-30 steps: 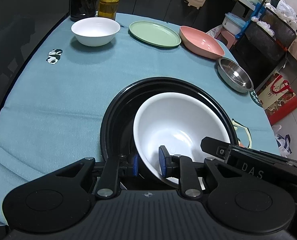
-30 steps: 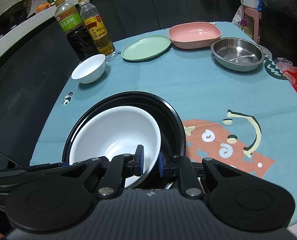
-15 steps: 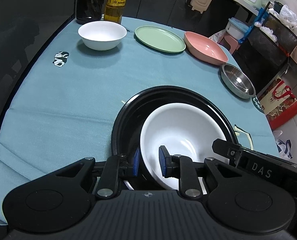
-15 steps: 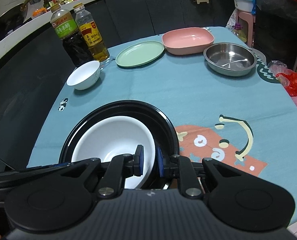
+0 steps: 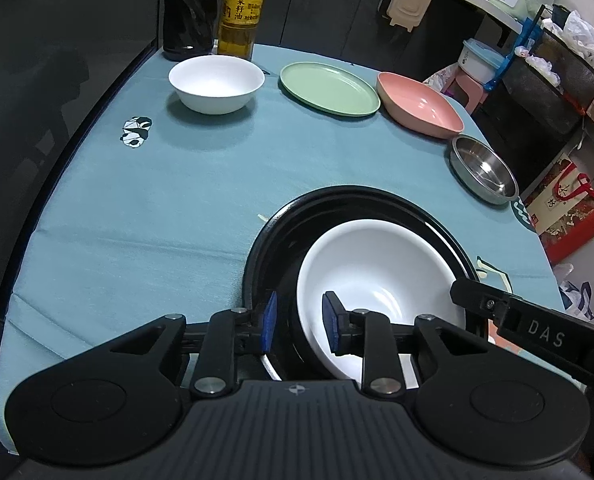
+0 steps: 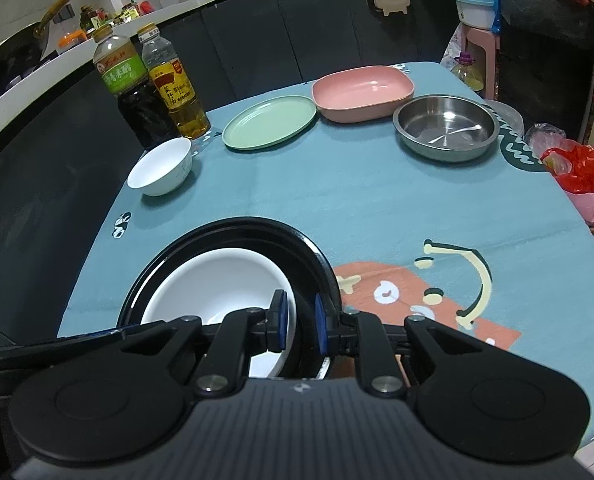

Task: Organize plates and bowls
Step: 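Lift the large white bowl with both grippers and lower it into the black bowl, then open both grippers and release the white bowl inside the black bowl, then move both grippers toward the small white bowl by the bottles, then close both grippers on the rim of the small white bowl, then lift the small white bowl with both grippers and carry it to the black bowl, then lower the small white bowl into the large white bowl with both grippers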

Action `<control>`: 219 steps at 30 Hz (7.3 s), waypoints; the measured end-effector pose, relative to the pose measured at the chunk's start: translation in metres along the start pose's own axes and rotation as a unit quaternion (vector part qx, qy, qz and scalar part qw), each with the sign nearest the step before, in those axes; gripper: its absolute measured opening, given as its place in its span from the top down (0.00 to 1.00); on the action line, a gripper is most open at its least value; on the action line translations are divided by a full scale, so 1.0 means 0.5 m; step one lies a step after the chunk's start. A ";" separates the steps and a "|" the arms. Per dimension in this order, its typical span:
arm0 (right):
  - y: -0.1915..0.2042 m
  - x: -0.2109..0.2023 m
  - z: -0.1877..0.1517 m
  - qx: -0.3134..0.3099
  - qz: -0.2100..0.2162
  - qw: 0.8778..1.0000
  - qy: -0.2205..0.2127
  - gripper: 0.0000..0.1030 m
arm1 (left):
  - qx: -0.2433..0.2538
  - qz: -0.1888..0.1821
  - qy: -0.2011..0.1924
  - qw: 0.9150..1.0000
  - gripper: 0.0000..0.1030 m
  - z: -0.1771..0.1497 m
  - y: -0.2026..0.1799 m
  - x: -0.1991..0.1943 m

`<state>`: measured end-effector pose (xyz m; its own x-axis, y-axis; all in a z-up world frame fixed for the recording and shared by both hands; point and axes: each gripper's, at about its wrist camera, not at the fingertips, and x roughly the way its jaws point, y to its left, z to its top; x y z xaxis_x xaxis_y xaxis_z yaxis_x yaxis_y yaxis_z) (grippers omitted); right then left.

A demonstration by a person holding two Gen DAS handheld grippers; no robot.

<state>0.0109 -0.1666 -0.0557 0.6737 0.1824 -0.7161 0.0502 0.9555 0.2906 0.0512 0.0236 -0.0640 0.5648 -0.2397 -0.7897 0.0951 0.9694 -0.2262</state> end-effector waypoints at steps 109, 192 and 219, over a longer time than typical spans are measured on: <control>0.207 0.239 0.259 -0.097 0.053 0.992 0.056 0.89 | -0.094 0.026 -0.082 0.992 0.88 0.252 0.124 0.096; 0.028 -0.006 -0.003 -0.025 0.011 0.999 0.038 0.84 | 0.007 0.009 -0.032 0.999 0.84 -0.011 -0.015 -0.036; 0.039 -0.043 0.005 -0.027 0.017 0.999 0.010 0.75 | 0.012 0.009 -0.049 0.999 0.83 -0.016 -0.011 -0.061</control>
<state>-0.0010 -0.1526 -0.0332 0.6600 0.2189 -0.7187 -0.0124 0.9597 0.2809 0.0271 0.0251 -0.0432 0.6443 -0.2164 -0.7335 0.1026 0.9749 -0.1975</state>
